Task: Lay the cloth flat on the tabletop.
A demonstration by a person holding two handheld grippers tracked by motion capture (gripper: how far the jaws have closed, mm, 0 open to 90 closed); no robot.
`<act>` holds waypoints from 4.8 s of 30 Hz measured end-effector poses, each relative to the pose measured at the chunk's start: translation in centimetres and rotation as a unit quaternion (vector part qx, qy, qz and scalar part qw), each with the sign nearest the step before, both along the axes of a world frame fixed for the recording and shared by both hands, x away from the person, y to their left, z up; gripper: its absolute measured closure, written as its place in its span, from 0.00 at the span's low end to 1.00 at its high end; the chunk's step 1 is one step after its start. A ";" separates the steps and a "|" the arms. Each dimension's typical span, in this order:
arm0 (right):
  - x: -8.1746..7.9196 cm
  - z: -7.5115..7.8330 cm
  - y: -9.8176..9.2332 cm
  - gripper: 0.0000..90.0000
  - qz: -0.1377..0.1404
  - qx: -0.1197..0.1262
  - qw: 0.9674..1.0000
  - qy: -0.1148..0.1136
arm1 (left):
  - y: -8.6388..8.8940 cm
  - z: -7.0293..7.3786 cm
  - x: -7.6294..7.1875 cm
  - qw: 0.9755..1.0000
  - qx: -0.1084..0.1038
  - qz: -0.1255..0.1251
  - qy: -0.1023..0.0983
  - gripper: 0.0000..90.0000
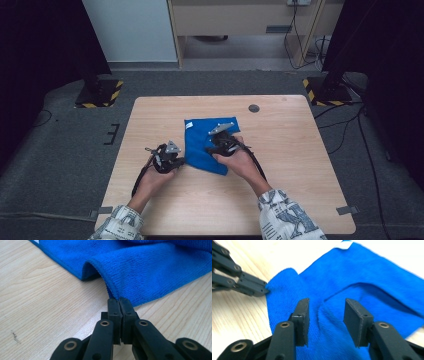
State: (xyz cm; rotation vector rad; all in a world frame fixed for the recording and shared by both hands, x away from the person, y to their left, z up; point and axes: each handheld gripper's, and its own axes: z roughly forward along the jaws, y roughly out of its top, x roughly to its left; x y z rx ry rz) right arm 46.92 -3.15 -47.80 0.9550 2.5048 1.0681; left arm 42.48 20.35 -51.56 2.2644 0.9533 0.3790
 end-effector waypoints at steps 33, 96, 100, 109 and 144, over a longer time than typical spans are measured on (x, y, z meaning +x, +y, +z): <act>-0.6 -3.0 -3.1 0.58 -0.016 -0.024 0.999 0.045 | -0.1 -0.3 -0.1 1.000 0.007 -0.003 0.002 0.99; -8.9 -0.4 -15.8 0.55 -0.110 0.010 0.994 0.003 | -0.3 1.0 -1.1 0.999 -0.033 -0.007 0.005 0.99; -8.8 -0.6 -13.5 0.60 -0.072 0.019 0.997 -0.007 | -0.3 1.0 -1.1 0.999 -0.034 -0.008 0.004 0.98; -9.2 -2.0 -8.4 0.66 0.003 0.021 1.000 -0.010 | 0.0 0.7 -1.4 0.999 -0.038 -0.016 0.000 0.88; -6.1 -2.8 -5.9 0.99 0.014 0.019 1.000 0.009 | -1.3 1.4 0.6 0.996 -0.068 -0.052 -0.001 0.98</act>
